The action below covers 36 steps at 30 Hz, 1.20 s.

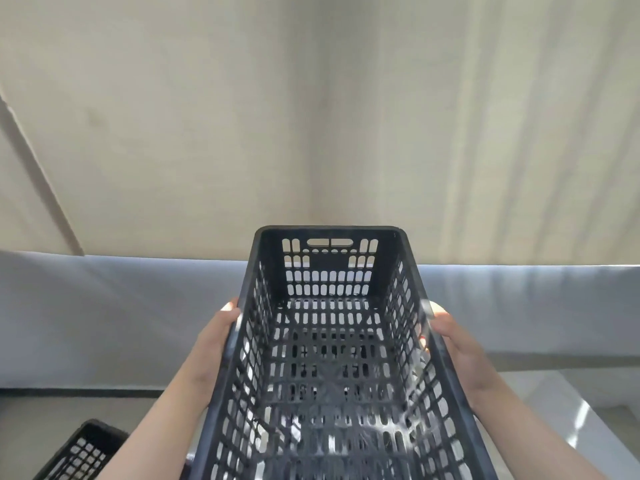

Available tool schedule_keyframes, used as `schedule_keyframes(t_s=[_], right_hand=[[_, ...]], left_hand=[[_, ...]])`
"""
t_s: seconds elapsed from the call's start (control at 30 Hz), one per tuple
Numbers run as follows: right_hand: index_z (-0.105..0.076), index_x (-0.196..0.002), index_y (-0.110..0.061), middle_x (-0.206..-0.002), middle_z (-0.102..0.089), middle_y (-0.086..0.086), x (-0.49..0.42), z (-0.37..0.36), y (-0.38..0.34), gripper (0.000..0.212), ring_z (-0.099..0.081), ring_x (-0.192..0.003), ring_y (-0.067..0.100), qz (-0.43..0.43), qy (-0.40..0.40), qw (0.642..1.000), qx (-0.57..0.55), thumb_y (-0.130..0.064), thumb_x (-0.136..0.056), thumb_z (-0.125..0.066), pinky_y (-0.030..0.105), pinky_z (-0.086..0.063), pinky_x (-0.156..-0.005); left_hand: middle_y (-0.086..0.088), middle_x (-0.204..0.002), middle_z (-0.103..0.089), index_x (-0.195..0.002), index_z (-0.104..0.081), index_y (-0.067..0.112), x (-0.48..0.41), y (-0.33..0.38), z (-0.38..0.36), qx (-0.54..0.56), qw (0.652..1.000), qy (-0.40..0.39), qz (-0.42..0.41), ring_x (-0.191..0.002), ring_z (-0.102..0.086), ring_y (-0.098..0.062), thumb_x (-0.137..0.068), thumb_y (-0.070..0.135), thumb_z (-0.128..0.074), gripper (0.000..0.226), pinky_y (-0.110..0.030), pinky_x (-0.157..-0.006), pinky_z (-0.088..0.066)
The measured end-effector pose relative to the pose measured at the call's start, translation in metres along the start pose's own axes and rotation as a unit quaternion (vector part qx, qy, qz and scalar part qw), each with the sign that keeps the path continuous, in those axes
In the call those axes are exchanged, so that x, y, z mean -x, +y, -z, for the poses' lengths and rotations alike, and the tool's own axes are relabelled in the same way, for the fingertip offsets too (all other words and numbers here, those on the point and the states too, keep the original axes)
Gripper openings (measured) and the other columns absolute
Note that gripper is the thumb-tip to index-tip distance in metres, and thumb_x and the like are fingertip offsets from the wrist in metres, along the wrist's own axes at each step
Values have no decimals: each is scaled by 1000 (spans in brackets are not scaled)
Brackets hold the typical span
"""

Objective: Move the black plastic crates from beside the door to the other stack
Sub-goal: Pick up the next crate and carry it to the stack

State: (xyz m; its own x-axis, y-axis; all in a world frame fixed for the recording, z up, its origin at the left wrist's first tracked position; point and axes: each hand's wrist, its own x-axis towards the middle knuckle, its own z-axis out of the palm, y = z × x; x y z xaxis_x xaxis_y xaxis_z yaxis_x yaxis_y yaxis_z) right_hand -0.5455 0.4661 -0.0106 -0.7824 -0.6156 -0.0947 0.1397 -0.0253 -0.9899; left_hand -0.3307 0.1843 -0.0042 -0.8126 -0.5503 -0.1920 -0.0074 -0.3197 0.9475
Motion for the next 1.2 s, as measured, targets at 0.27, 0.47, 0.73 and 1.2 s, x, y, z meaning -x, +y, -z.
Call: schedule_keyframes(t_s=[0.27,0.47,0.73,1.2], right_hand=[[-66,-125,-21,-107,-79,-17,-8,23,20,30,-72,-103,4,-58,24,998,31,-24,-105,-43,26,-47,-89],[-43,-134,-35,-115,-51,-31,-23,15,38,34,-59,-105,-11,-75,36,996,8,-17,-105,-41,8,-49,-74],[-67,-127,-15,-105,-74,-15,-37,13,65,36,-64,-110,4,-81,77,993,49,-1,-104,-42,20,-44,-102],[-55,-132,-28,-133,-70,10,-92,52,134,62,-70,-118,33,-183,46,981,55,-28,-71,-63,47,-62,-91]], left_hand=[[-18,-106,-73,-131,-65,21,-34,-32,-18,-7,1000,-18,14,-82,-74,-31,-105,29,-36,40,-44,-66,-61],[-8,-112,-77,-126,-66,33,-67,-56,0,-14,999,-6,46,-101,-74,-32,-107,37,-32,39,-45,-76,-61],[-24,-135,-63,-143,-55,23,-91,-86,23,38,995,-44,78,-117,-63,-48,-95,45,-50,52,-68,-97,-49],[-20,-136,-65,-142,-56,27,-126,-153,12,24,991,12,133,-118,-64,-45,-108,33,-32,42,-61,-91,-56]])
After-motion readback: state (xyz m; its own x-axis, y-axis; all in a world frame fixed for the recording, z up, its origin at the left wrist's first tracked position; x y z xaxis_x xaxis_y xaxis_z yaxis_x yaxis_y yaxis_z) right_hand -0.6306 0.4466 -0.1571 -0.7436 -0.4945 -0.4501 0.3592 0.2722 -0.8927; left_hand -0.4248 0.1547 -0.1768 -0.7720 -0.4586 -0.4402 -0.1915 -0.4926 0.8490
